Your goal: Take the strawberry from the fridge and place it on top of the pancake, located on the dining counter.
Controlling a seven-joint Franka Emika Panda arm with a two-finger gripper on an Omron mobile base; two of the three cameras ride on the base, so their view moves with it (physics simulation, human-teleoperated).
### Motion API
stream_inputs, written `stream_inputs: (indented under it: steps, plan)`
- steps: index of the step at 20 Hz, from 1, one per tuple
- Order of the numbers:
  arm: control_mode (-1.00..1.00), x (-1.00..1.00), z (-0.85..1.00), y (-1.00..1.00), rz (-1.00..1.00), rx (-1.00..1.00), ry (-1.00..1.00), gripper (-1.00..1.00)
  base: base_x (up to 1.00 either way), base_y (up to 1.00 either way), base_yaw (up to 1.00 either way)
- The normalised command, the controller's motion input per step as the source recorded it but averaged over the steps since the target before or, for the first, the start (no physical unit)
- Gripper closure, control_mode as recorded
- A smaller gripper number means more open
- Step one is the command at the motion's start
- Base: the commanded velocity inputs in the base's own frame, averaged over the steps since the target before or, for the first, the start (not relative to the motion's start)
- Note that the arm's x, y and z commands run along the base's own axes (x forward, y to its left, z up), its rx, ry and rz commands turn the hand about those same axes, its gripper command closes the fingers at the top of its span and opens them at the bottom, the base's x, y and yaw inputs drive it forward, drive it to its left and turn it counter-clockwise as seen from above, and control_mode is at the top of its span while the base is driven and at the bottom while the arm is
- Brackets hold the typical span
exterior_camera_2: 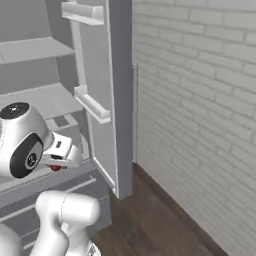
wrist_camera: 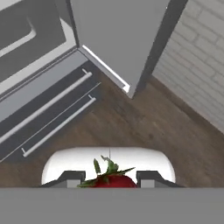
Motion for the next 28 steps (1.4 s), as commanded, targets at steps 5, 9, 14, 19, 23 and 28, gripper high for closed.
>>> stream_inputs:
  steps: [5, 9, 14, 19, 23, 28]
  plan:
    - [1.00, 0.00, 0.00, 0.00, 0.00, 0.00, 0.00, 1.00, -0.69, -0.15, -0.69]
    - [1.00, 0.00, 0.00, 0.00, 0.00, 0.00, 0.00, 1.00, -0.37, -0.30, -0.76]
    - [1.00, 0.00, 0.00, 0.00, 0.00, 0.00, 0.00, 1.00, -0.04, -0.59, -0.77]
    - [1.00, 0.00, 0.00, 0.00, 0.00, 0.00, 0.00, 1.00, 0.06, -0.78, -0.76]
    - [1.00, 0.00, 0.00, 0.00, 0.00, 0.00, 0.00, 1.00, 0.86, -0.15, -0.56]
    - [1.00, 0.00, 0.00, 0.00, 0.00, 0.00, 0.00, 1.00, 1.00, 0.00, -0.22]
